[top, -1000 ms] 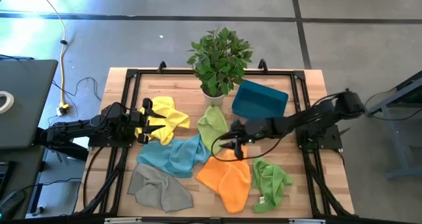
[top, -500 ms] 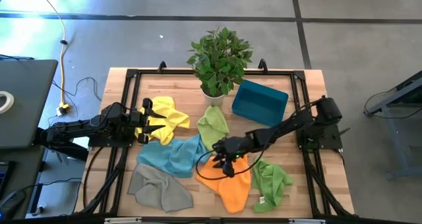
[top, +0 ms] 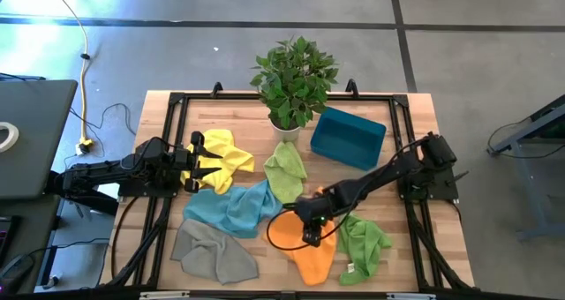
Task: Fold microfiber towels
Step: Adjust the orange towel
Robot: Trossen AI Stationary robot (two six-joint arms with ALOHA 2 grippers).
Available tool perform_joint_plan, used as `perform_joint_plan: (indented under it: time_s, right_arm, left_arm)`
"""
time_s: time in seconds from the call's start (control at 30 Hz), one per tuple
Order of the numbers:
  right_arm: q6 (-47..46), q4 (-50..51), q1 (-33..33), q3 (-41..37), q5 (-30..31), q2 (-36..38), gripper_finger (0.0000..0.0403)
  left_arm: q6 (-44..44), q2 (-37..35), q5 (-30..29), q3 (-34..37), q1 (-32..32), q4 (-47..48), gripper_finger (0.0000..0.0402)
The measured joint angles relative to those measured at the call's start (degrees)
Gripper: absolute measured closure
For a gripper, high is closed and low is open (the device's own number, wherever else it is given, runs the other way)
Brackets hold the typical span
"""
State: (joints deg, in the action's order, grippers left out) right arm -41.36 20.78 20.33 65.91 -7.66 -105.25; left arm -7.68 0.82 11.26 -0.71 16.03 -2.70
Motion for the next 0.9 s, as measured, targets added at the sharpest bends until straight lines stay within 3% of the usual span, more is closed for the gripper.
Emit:
perform_joint_plan:
  time_s: [0.2,0.63,0.9]
  right_arm:
    - [-0.32,0.81,1.49,-0.02,0.41,0.0,0.0254]
    - [12.44,-9.67,1.56,-0.09,12.18,-0.32,0.0254]
    - [14.42,-9.44,1.54,-0.11,11.9,-5.77,0.0254]
  left_arm:
    - [0.0,0.02,0.0,0.0,-0.02,0.02,0.025]
    - [-0.02,0.0,0.0,-0.02,0.0,0.04,0.025]
    - [0.0,0.0,-0.01,0.0,-0.01,0.04,0.025]
